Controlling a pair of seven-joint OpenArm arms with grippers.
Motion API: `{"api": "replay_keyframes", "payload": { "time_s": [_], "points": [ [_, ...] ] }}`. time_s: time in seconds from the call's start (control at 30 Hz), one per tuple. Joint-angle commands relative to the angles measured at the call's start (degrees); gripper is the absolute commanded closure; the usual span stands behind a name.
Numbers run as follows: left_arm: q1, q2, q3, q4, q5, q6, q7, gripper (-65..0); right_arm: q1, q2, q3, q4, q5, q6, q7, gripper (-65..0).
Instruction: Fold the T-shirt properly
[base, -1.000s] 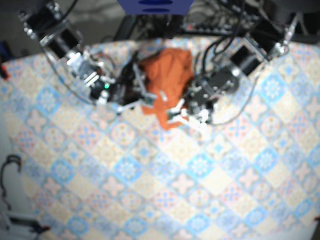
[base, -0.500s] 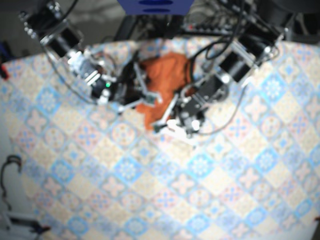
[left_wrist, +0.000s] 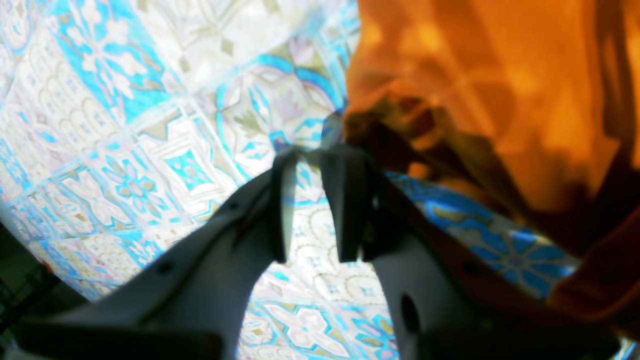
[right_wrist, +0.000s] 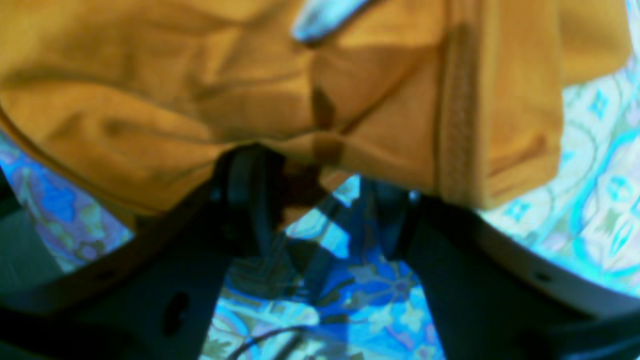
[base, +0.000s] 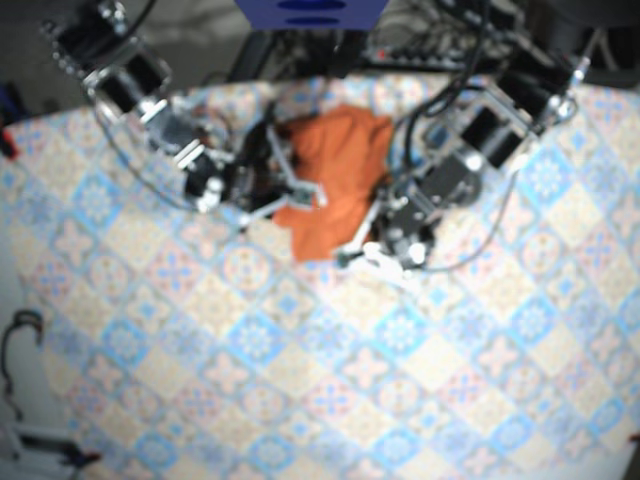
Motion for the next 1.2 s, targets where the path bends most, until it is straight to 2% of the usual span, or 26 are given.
{"api": "replay_keyframes", "payload": {
  "time_s": [0.0,0.17,0.37,0.43,0.53,0.6,0.83,1.0,1.17],
  "points": [
    [-1.16,-0.25,-0.36,1.1,0.49,0.29,-0.24,-13.2,0.05,0.75,1.88,0.41,-2.34,-0.16,-2.27,-30.7],
    [-0.02,-2.18,-1.94,7.43,-0.04,0.29,0.29,-13.2,-0.65,-1.01,8.57,1.82,-2.34,-0.25,-2.18,-30.7],
    [4.11,-2.62,-10.47,16.66,0.23,0.2,2.49,-13.4,-1.97,-1.19,18.85,5.95,-2.34,-0.25,-2.71,-30.8],
    [5.78,-4.82,-12.22,18.6,-0.04,0.11,2.31,-13.4,-3.2,-1.19,22.37,7.8,-2.25,-0.25,-2.8,-30.9],
    [8.25,-5.7,-14.07,20.88,-0.04,0.11,2.14,-13.4,-5.05,-1.01,26.41,10.43,-2.25,-0.25,-3.59,-30.9],
    [10.53,-7.63,-16.18,22.55,-0.04,0.11,2.14,-13.4,-7.07,-1.01,28.87,12.02,-2.25,-0.25,-3.76,-30.9],
    [17.92,-10.62,-21.28,26.24,-0.12,0.11,0.2,-13.5,-10.67,-1.01,29.93,12.72,-2.34,-0.25,-3.94,-31.0],
    [22.66,-10.62,-24.62,26.42,-0.12,0.11,-1.11,-13.4,-10.76,-1.36,29.93,12.63,-2.43,-0.25,-3.41,-31.0],
    [26.53,-10.62,-24.71,29.41,0.4,0.11,-1.11,-13.4,-8.04,-1.36,30.54,8.94,-2.6,-1.13,-2.18,-30.7]
  ]
}}
